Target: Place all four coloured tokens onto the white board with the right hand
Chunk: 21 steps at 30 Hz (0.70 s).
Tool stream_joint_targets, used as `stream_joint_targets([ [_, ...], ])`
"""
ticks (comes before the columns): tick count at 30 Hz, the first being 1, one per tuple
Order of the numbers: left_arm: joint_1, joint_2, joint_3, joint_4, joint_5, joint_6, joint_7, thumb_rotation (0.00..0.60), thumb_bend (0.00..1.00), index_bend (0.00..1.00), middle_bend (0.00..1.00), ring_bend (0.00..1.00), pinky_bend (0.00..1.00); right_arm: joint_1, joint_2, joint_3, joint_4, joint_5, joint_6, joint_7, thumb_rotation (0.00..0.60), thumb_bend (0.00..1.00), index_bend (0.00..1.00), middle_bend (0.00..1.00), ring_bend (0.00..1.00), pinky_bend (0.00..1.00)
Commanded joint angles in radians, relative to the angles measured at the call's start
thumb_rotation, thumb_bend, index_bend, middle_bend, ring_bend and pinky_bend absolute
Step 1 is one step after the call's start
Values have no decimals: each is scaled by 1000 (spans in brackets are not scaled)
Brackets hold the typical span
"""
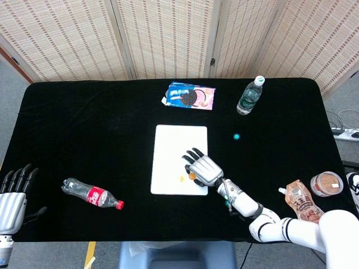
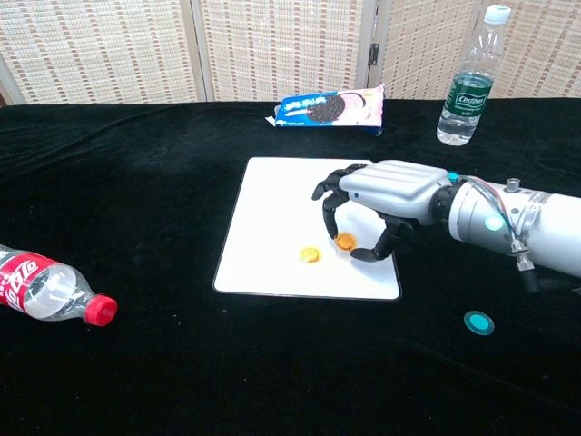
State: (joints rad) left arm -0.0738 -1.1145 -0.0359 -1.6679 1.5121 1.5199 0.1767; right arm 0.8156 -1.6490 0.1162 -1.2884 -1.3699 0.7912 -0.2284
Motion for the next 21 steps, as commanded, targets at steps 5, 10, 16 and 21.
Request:
stream_joint_targets([
  [5,1,1,1,0,0,-1,0,600,73,0,0,0,0,6,-14,-8,12,-1,5,-6,600,412,557,155,2,0],
  [10,0,1,0,-2,2,-1,-1,600,72,0,0,0,0,3,-12,-17,10,-1,11,-11,600,413,557,155,3,0],
  [16,-1,3,1,-5,3,-2,-1,600,72,0,0,0,0,1,-13,-24,8,-6,19,-11,600,412,504,147,9,0],
  [21,-2,6,2,-6,5,-4,-9,600,73,0,0,0,0,-4,0,-31,-9,-17,32,-3,600,412,361,143,8,0],
])
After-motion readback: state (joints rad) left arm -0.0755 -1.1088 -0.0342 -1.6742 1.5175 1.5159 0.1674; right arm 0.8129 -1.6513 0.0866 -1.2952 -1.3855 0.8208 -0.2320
